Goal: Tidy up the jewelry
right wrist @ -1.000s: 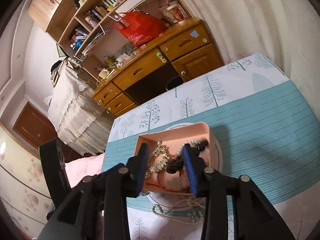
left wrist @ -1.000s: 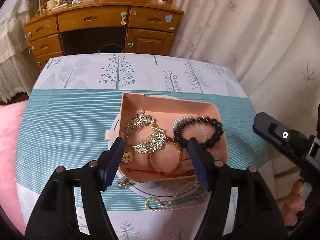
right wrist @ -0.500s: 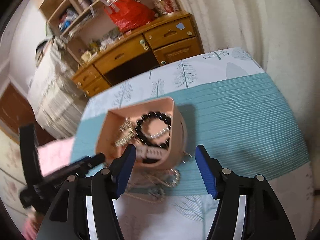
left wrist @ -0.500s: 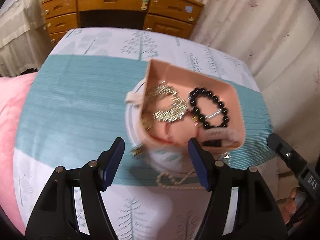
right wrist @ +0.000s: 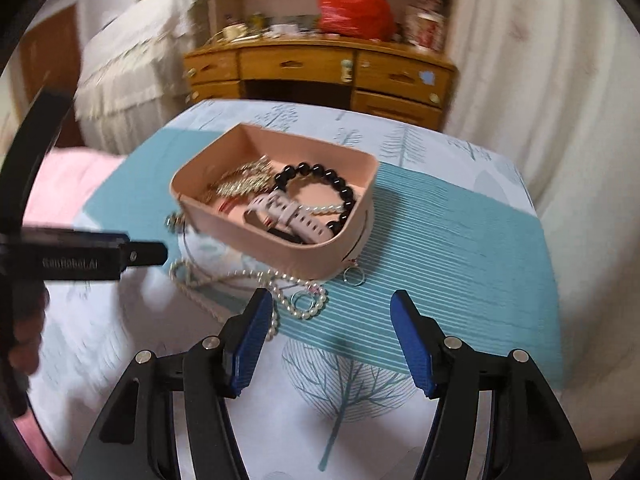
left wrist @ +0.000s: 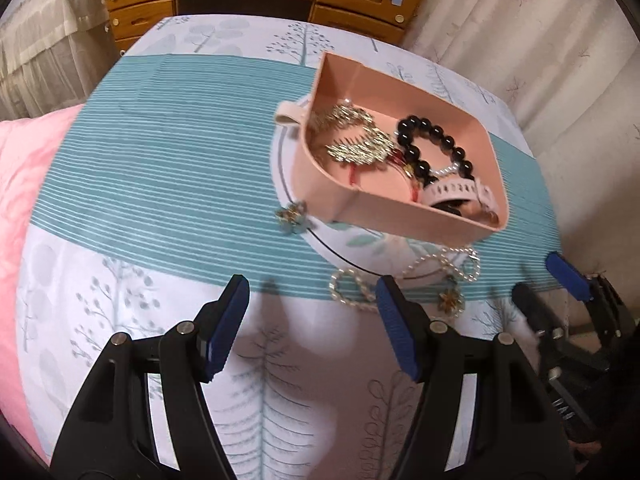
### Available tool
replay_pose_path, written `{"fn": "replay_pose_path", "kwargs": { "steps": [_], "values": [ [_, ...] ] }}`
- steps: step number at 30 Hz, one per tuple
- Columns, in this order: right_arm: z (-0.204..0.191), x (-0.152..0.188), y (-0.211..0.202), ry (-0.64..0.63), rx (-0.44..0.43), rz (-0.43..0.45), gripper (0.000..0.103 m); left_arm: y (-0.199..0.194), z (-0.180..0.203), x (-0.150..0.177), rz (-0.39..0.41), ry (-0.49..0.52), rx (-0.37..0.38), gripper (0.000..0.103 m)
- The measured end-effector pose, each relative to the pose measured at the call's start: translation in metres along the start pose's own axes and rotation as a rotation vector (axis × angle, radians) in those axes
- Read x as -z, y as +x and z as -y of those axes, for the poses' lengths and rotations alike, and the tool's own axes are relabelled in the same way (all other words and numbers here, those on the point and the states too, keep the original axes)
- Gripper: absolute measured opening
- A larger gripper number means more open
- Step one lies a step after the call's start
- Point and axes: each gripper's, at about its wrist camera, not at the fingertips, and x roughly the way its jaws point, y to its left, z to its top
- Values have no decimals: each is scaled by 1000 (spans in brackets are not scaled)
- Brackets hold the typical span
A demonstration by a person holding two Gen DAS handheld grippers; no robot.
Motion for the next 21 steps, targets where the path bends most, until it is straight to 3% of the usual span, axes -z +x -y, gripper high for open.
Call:
{"fn": "replay_pose_path", "kwargs": {
  "steps": [8,13,21],
  "values": [
    [-24,7,20,-151,-91,-3,39,11,24,5,18,45,-12,63],
    [-37,9,36,-214,-154,-22,35,20,35,7,11,74,-39,60],
    [-48,9,58,-227,-211,-54,27,30,51,11,20,137,-96,46]
  ]
}}
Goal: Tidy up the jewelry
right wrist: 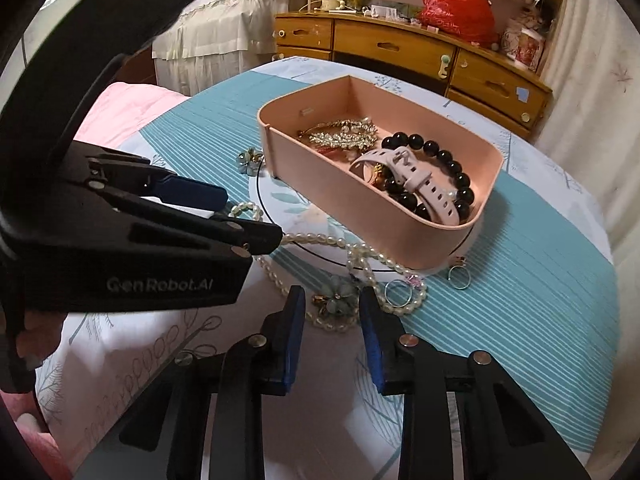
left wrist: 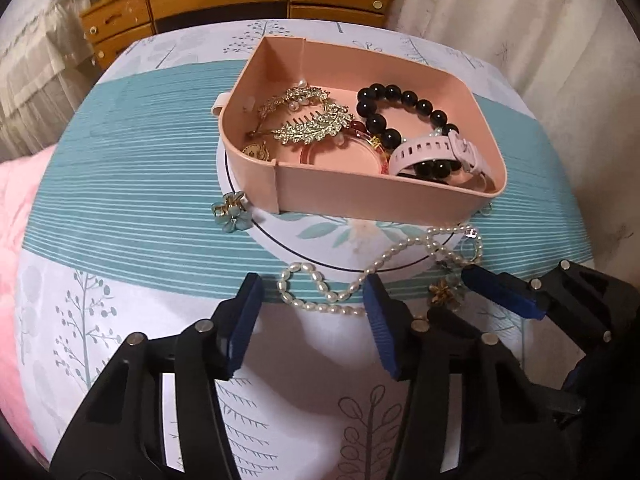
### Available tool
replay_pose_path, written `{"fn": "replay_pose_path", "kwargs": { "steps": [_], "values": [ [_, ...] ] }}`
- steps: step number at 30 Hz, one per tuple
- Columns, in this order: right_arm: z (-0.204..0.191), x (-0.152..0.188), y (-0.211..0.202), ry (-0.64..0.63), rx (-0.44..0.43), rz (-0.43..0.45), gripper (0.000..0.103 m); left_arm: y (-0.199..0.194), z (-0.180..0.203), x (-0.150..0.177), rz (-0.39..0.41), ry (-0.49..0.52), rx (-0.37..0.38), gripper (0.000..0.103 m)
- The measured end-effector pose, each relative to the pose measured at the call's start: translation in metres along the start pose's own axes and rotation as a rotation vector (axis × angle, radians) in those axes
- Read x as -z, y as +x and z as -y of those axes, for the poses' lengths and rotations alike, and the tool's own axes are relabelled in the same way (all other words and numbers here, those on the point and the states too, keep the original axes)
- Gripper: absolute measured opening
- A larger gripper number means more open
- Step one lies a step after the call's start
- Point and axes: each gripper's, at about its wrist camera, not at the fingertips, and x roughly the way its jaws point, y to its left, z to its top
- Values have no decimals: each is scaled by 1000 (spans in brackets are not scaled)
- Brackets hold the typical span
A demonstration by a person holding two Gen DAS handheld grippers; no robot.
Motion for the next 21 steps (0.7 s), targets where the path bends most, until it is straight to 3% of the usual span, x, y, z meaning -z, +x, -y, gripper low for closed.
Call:
{"fn": "replay_pose_path", "kwargs": {
  "steps": [4,9,14,17,21],
  "values": [
    [6,0,4,36,-17,9,24,1,10,2,4,58,-47,42],
    [13,-1,7,68,-63,11,17,0,25,4,32,116,-58,26],
    [22,-1,6,101,-95,3,16,0,27,3,49,81,-39,19],
    [29,0,3,133,-105,4,16,0,27,5,65,58,-54,3],
    [41,5,-4,188,-129,8,16,0,29,8,82,43,-70,3]
  ]
}}
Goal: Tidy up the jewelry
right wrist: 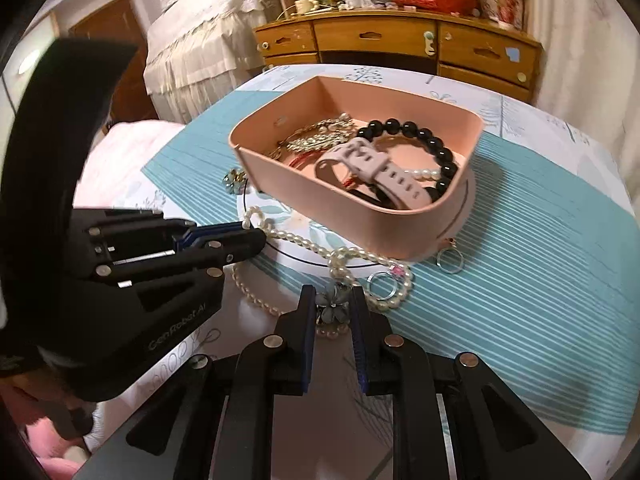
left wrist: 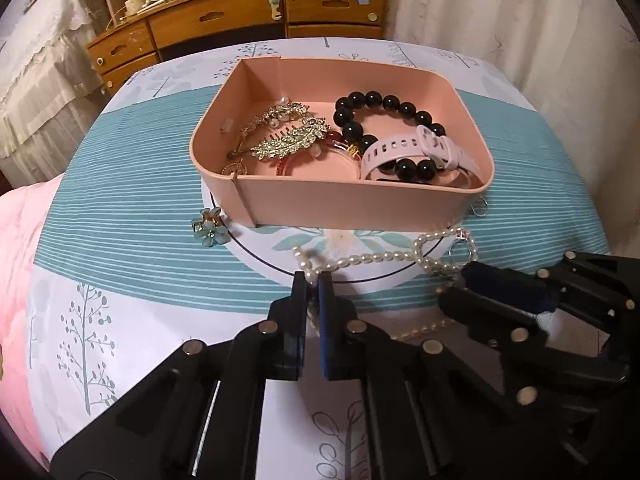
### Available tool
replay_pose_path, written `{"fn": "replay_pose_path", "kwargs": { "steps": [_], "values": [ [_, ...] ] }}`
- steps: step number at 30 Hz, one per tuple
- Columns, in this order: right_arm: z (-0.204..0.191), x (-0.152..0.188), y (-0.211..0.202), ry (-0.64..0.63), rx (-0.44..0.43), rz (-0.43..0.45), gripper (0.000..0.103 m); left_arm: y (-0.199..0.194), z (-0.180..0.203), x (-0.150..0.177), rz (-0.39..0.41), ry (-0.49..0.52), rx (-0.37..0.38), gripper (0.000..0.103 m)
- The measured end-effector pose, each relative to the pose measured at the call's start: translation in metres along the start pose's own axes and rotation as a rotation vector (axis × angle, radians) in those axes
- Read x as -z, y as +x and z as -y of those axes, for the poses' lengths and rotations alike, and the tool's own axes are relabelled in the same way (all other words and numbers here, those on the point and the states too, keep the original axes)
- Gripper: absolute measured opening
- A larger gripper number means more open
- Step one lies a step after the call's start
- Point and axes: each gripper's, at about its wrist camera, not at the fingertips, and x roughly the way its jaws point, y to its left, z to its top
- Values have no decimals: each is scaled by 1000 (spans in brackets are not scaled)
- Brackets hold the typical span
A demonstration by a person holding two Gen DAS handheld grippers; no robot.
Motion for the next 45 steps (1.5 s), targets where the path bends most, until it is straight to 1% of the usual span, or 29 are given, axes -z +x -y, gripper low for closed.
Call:
{"fn": "replay_pose_path", "kwargs": {
  "steps": [5,8,11,16,21,24,29,31,36,40,42,45],
  "values": [
    [10,3,-12,36,-5,11,16,-4,-5,0,2,-41,16,3],
    [16,5,-18,56,-11,20,16,-14,-5,-2,38,-39,13,3],
    [21,7,-29,73,-23,46,16,-28,-6,-5,70,-58,28,3],
    [26,9,-44,108,-39,77,16,-59,-5,-13,113,-49,39,3],
    [26,10,-54,116,-17,100,16,-99,-4,-27,150,-44,66,3],
    [27,11,-59,132,-10,118,16,-121,0,-34,171,-20,72,3],
    [26,10,-70,134,1,157,16,-155,9,-50,202,39,63,3],
    [26,9,-73,134,6,170,16,-166,14,-56,216,66,44,3],
    [21,6,-86,118,26,192,16,-194,18,-72,250,93,14,3],
    [19,1,-100,113,33,219,16,-215,22,-87,298,126,-17,3],
    [18,-4,-108,104,45,229,16,-225,23,-97,315,134,-20,3],
    [20,-15,-119,96,61,265,16,-239,27,-113,355,151,-37,3]
  ]
}}
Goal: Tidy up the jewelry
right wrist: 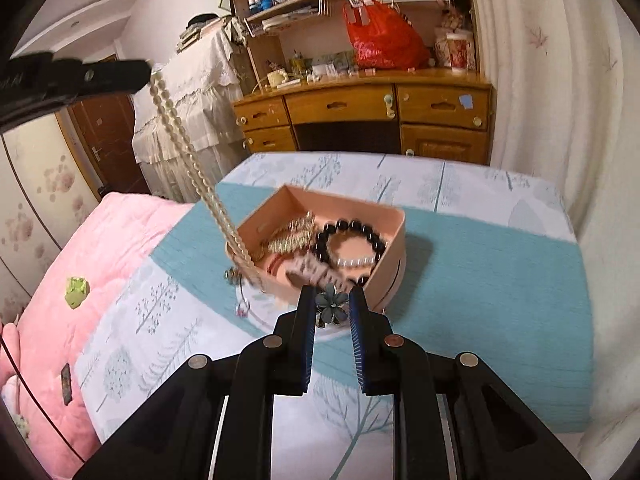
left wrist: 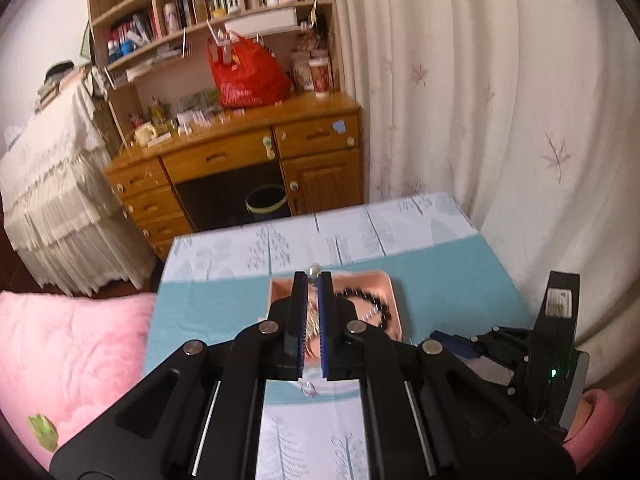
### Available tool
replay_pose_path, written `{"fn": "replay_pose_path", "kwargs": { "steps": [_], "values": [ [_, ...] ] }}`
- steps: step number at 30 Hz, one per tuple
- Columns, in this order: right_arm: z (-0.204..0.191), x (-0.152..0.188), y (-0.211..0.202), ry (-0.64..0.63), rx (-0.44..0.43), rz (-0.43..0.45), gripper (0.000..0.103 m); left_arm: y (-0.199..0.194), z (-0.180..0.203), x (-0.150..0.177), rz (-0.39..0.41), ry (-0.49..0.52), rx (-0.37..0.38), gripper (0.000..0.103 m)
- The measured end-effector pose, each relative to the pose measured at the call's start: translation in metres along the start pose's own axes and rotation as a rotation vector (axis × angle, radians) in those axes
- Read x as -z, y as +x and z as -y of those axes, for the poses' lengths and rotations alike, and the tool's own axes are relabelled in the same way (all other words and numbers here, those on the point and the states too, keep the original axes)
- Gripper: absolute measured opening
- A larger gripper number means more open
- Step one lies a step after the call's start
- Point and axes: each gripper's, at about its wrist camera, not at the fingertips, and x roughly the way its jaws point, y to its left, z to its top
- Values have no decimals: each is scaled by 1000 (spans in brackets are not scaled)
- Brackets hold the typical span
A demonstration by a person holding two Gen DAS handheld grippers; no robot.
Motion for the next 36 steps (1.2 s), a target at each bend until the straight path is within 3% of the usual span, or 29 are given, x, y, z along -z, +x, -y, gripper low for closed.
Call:
{"fn": "replay_pose_path", "kwargs": {
  "steps": [5,8,13,16,18,19,22,23,25,26,27,36],
  "values": [
    [3,-26,-8,7,20,50,16,-5,2,-34,66,31,-23,3],
    [7,-37,-7,25,29,74,16,3,2,-44,67,33,-28,3],
    [14,-44,8,60,21,78,16,38,4,-36,21,39,-37,3],
    [16,-43,20,97,5,80,18,72,6,-24,-73,24,-38,3],
    [19,-41,32,133,-4,58,42,97,9,-13,-180,16,-32,3],
    [20,-39,39,150,5,42,62,107,10,-8,-228,4,-34,3],
    [20,-31,46,158,9,45,63,124,9,5,-294,-29,-21,4],
    [21,-28,47,160,13,39,63,126,7,10,-300,-36,-17,8],
    [24,-24,53,169,17,24,63,130,3,17,-303,-51,-12,26],
    [25,-21,54,179,19,16,63,130,2,19,-300,-56,-10,45],
    [28,-21,57,185,21,10,63,130,-1,20,-293,-63,-12,56],
    [32,4,51,238,47,-32,81,126,-29,35,-308,-86,1,56]
  ]
}}
